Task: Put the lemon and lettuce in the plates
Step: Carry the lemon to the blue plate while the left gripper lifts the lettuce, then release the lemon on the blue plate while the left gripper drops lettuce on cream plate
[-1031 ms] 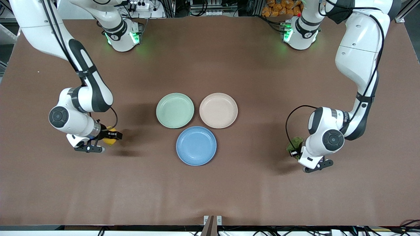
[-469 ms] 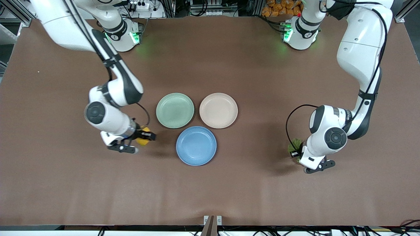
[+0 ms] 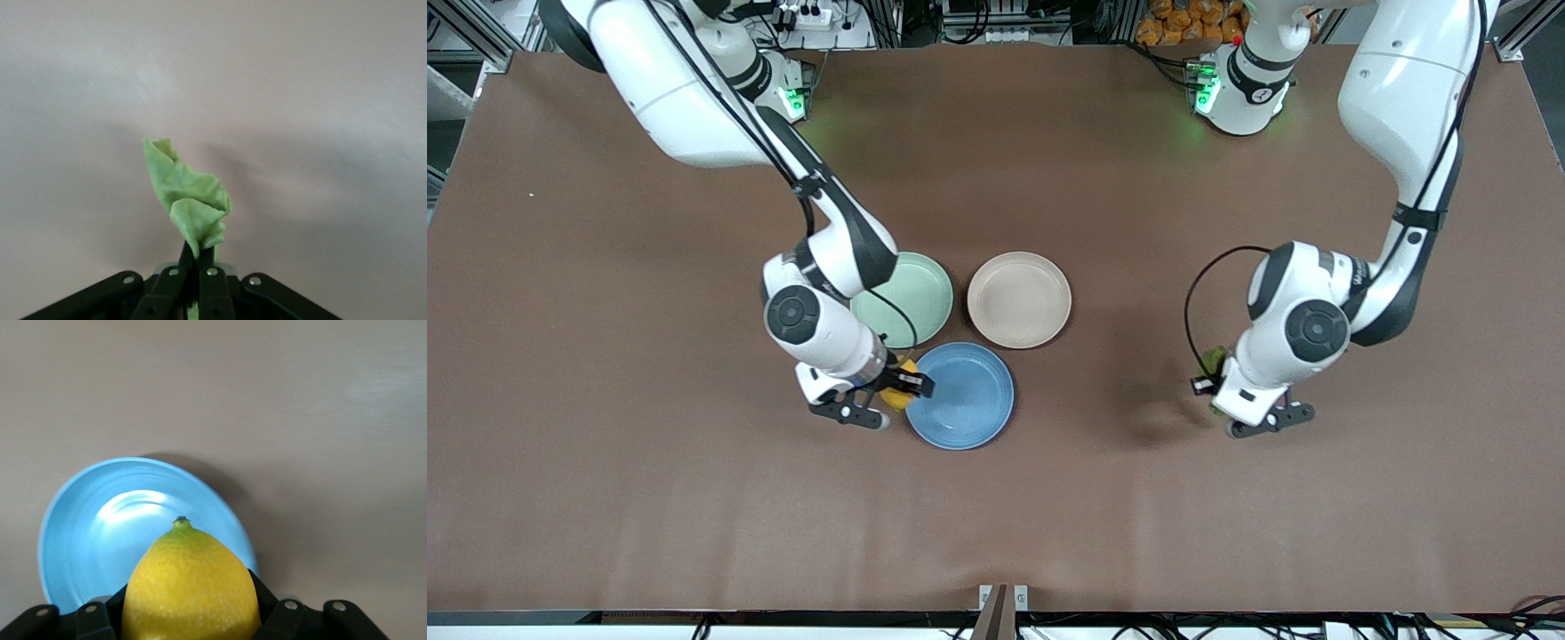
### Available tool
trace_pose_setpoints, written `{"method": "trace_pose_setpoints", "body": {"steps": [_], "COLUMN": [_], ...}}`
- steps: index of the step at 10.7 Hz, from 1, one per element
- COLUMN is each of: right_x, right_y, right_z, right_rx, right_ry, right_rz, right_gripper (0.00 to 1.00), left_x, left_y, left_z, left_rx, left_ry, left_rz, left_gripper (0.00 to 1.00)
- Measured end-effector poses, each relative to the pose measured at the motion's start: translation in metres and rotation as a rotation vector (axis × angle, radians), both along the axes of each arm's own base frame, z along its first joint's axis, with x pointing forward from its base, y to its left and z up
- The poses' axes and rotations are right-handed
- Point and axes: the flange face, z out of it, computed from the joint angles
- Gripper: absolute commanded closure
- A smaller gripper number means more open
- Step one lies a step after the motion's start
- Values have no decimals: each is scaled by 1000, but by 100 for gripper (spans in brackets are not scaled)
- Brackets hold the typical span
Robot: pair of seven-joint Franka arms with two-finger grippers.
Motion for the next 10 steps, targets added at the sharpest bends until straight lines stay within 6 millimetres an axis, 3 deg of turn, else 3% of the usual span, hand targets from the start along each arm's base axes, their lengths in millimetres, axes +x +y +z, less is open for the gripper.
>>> {"method": "trace_pose_setpoints", "body": {"steps": [3,4,5,6,10], "right_x": [-14,-18,-19,-18,-14], "right_y": [42,49,51,52,50], "right_z": [-38,-50,-58,-58,-54], "right_rx": [51,52,47,32,-23], "right_ry": [-64,-59,-56,-72,-112], "right_rz": [25,31,38,61,103], "right_gripper": [100,95,34,0,0], "left_x": [-40,-51,-61,-71,-116], "left_y": [-75,-97,-117,-134,-206], "left_z": [9,14,18,20,27], "left_rx": [-13,-22,-31,-35,-27], "left_ry": [75,83,87,91,87], "left_rz": [43,54,58,64,88], "left_gripper": [100,100,100,100,100]}}
